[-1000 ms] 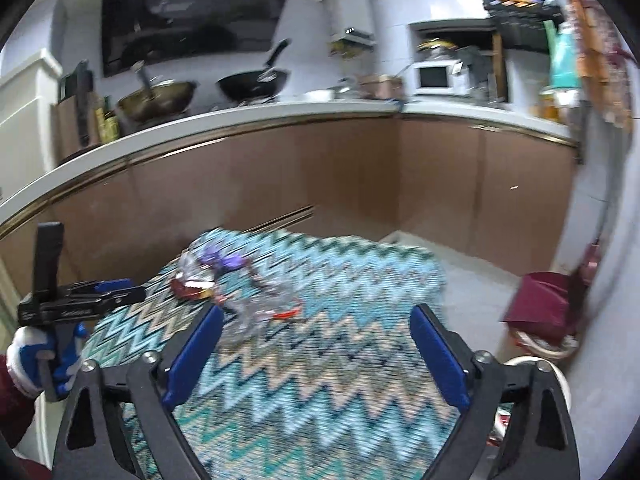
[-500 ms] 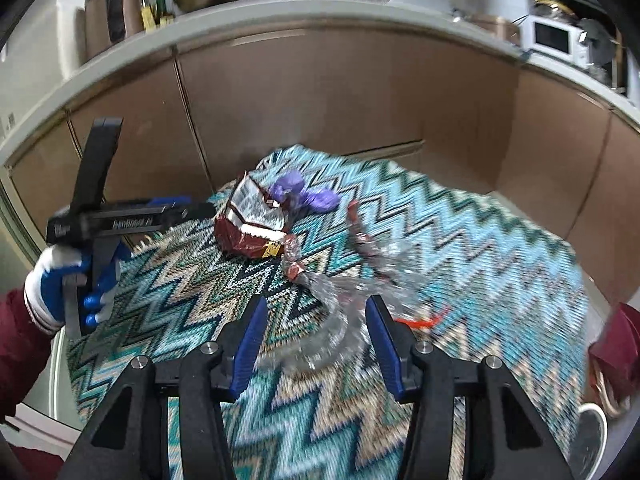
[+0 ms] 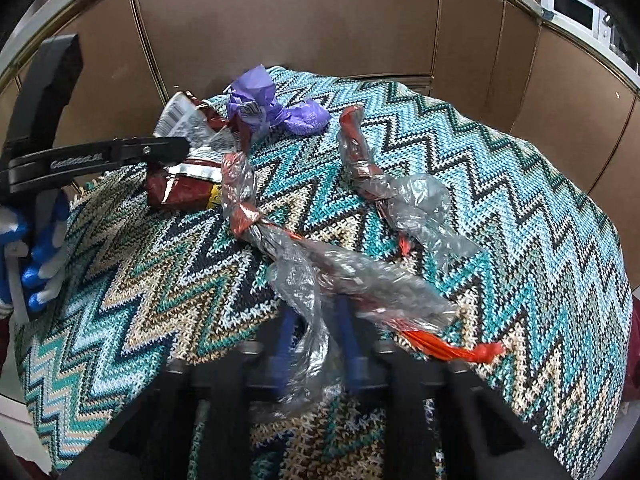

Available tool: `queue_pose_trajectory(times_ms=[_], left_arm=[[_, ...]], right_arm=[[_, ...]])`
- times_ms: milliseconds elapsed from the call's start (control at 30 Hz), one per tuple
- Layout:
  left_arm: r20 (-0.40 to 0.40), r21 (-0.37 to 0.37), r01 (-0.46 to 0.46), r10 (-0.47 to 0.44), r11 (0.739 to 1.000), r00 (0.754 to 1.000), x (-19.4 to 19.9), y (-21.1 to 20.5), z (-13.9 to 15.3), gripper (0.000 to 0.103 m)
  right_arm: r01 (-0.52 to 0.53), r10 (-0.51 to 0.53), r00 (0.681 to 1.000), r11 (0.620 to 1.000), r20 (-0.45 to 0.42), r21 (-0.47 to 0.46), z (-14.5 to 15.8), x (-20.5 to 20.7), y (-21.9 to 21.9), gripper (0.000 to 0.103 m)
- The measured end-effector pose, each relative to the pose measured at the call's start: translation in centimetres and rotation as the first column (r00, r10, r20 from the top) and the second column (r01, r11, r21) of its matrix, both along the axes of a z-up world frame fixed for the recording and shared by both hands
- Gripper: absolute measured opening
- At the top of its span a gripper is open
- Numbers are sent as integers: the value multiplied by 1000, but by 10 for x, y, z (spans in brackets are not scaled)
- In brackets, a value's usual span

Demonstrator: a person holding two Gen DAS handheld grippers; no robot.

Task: Collect trash
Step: 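Grasp the red chip bag with left tool while right tool grasps clear plastic bag, then carry the chip bag and plastic bag to the bin and release both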

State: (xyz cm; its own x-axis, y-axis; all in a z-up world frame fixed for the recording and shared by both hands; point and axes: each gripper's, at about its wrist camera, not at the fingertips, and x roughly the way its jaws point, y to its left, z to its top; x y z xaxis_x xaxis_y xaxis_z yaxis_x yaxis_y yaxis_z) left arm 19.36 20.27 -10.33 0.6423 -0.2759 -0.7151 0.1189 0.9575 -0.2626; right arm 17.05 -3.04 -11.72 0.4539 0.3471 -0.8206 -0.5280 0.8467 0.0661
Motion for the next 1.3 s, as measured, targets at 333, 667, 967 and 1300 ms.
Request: queue_pose_trajectory(times_ms=[333, 667, 967, 1300], left_arm=[[96, -3, -14, 14, 1000, 995, -64, -5, 55, 17], [158, 27, 197, -199, 980, 967, -99, -110, 107, 17], [148, 78, 459, -466, 885, 872, -99, -285, 123, 17], [0, 150, 656, -663, 740, 749, -71, -513, 76, 17]], right_arm=[[46, -61, 993, 989, 104, 137, 60, -57, -48, 5], [240, -279, 942, 949, 188, 205, 106, -128, -173, 5], [545, -589, 783, 805, 200, 234, 104, -185, -324, 5], [809, -831, 551, 555, 80, 194, 32, -185, -465, 5]])
